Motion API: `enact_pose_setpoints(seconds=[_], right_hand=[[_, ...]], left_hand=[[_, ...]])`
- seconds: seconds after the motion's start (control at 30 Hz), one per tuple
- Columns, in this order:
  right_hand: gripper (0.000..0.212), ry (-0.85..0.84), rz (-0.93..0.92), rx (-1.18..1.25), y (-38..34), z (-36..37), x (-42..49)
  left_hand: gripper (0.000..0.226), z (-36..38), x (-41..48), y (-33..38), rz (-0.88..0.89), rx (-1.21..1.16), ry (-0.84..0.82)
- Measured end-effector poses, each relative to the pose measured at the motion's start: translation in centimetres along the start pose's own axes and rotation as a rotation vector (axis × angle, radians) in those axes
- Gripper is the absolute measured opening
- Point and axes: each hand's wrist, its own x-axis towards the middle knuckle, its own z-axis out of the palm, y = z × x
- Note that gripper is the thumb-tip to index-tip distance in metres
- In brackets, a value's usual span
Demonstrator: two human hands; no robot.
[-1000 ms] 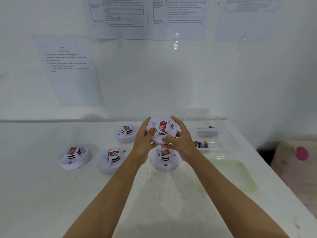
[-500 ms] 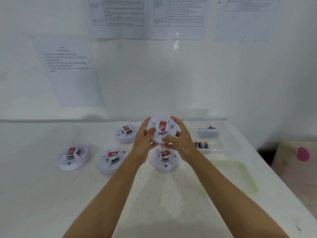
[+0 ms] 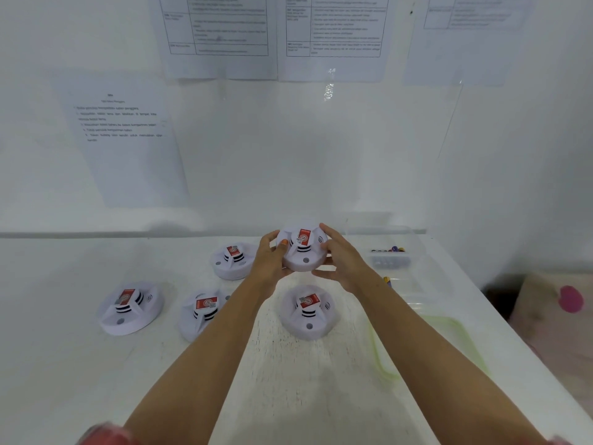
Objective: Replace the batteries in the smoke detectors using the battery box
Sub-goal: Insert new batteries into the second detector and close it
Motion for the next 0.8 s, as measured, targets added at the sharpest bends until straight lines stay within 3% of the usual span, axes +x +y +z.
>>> enact_pose_setpoints(seconds=[0.13,0.33,0.8], right_hand=[[0.048,0.085,0.051,-0.010,0.4,0.2,2.2],[0.049,0.196,0.110,-0.047,1.4,0.4,5.7],[0.043,0.289,0.066,-0.507,2.3,0.6,8.2]], left_hand=[[0.023,0.3,1.8,-0.7,-0.028,0.010,0.020],[0.024,0.5,4.8,-2.5,-0.059,0.083,-0.007],[0.016,1.2,8.1,-4.9,-0.056,0.418,0.128]])
